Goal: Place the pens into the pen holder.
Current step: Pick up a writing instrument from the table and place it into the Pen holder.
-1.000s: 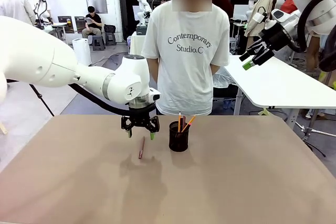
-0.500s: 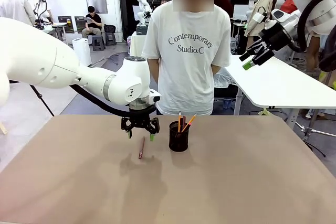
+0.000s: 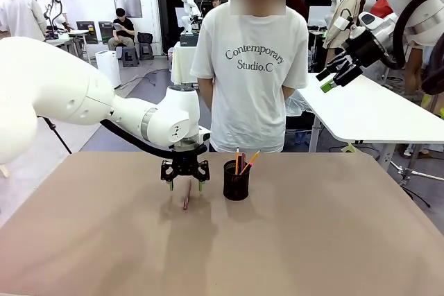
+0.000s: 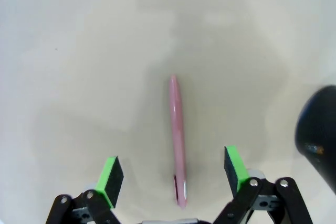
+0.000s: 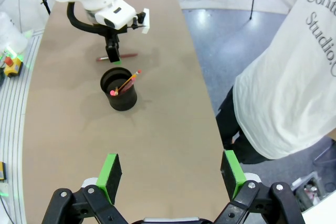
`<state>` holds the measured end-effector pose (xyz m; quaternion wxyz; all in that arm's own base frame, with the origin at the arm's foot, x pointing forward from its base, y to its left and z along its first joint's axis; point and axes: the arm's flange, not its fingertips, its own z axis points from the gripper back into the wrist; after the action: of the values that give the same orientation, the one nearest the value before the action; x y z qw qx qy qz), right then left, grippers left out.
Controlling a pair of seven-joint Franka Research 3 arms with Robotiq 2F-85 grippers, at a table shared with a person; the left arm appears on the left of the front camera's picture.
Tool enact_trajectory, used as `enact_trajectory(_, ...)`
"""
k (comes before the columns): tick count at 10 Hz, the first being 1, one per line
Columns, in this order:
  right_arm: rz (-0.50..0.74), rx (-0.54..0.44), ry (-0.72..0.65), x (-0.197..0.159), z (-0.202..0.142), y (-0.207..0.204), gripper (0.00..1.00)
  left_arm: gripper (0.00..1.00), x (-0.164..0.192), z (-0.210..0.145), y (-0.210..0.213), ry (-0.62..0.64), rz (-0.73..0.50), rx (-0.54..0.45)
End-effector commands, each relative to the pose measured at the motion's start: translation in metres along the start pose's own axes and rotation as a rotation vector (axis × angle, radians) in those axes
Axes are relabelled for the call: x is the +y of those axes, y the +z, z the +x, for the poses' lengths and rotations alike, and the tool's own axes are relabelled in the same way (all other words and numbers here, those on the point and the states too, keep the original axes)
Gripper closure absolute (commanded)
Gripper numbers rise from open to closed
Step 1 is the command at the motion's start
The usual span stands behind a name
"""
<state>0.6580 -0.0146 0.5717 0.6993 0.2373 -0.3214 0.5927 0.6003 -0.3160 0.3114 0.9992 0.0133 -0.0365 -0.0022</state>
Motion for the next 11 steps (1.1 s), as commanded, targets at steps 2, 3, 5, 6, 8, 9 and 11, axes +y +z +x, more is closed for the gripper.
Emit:
enact_trajectory(2, -0.011, 0.006, 0.016, -0.0002, 0.0017, 0.0010, 0.00, 0.00, -0.0027, 0.0150, -0.0116, 0.050, -0.001, 0.014)
enact_trajectory(3, -0.011, 0.006, 0.016, -0.0002, 0.0017, 0.0010, 0.00, 0.00, -0.0012, 0.0178, -0.0135, 0.045, -0.005, 0.000)
enact_trajectory(5, -0.011, 0.006, 0.016, -0.0002, 0.0017, 0.0010, 0.00, 0.36, 0.0013, 0.0190, -0.0134, 0.031, -0.033, -0.021)
enact_trajectory(6, -0.011, 0.006, 0.016, -0.0002, 0.0017, 0.0010, 0.00, 0.56, 0.0013, 0.0188, -0.0131, 0.034, -0.030, -0.018)
enact_trajectory(8, -0.011, 0.006, 0.016, -0.0002, 0.0017, 0.0010, 0.00, 0.96, 0.0026, 0.0185, -0.0116, 0.034, -0.027, -0.016)
enact_trajectory(9, -0.011, 0.006, 0.016, -0.0002, 0.0017, 0.0010, 0.00, 1.00, 0.0027, 0.0180, -0.0104, 0.035, -0.024, -0.016)
enact_trajectory(11, -0.011, 0.006, 0.016, -0.0002, 0.0017, 0.0010, 0.00, 1.00, 0.0037, 0.0160, -0.0072, 0.032, -0.020, -0.011)
